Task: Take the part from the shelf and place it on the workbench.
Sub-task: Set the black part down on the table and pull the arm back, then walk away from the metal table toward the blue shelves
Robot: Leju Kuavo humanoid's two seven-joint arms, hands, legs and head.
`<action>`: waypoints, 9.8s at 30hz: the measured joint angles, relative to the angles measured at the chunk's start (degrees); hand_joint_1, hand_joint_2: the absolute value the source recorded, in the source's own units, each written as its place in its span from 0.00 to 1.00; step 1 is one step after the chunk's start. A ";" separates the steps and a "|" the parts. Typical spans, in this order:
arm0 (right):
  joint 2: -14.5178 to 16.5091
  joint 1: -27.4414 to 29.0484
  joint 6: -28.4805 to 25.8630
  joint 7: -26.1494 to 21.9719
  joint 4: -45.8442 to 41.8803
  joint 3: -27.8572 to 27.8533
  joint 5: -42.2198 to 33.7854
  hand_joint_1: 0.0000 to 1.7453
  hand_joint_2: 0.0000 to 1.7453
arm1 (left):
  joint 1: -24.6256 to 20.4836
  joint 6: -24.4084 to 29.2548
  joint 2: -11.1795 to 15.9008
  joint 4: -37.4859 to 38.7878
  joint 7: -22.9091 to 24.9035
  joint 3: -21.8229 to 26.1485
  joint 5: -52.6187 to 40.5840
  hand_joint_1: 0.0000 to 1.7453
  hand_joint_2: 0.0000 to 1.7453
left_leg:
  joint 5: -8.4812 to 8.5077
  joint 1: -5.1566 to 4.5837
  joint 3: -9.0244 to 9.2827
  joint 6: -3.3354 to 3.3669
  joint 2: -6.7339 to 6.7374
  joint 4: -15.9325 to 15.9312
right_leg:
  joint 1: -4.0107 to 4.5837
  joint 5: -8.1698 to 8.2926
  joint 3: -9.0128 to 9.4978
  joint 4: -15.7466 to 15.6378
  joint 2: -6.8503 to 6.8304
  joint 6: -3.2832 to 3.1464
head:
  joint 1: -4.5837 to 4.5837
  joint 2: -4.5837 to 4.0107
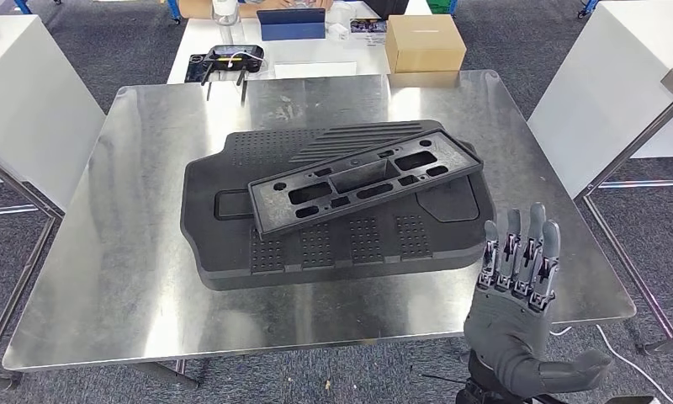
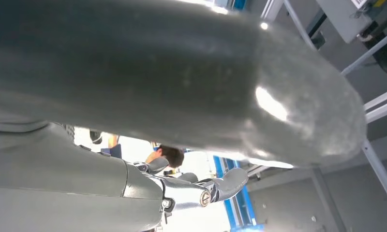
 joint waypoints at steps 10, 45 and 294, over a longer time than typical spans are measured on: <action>1.42 0.62 -0.47 0.15 -0.37 -1.78 -0.78 0.00 0.00 | -0.04 -0.99 0.08 0.00 -0.14 0.38 -0.08 0.00 0.00 | 1.28 0.84 1.62 1.49 0.58 -2.47 | -0.15 -3.29 -2.46 5.84 -0.05 0.02 | 0.26 0.00; 3.03 2.07 -3.16 -0.20 -0.08 -4.55 2.69 0.00 0.00 | 0.22 -2.27 0.07 -0.07 -0.79 3.55 1.55 0.00 0.00 | 0.03 1.19 1.15 0.43 0.87 -0.14 | -0.52 -4.76 1.64 3.32 -0.30 0.27 | 0.43 0.00; -0.34 -16.94 -11.93 35.98 109.03 -18.45 39.74 0.00 0.00 | -1.01 2.19 -2.86 0.04 1.75 7.86 -14.75 0.00 0.00 | 4.57 0.64 -1.37 -1.32 1.27 -1.93 | 1.05 -4.49 6.62 -1.89 -0.61 -1.59 | 0.78 0.00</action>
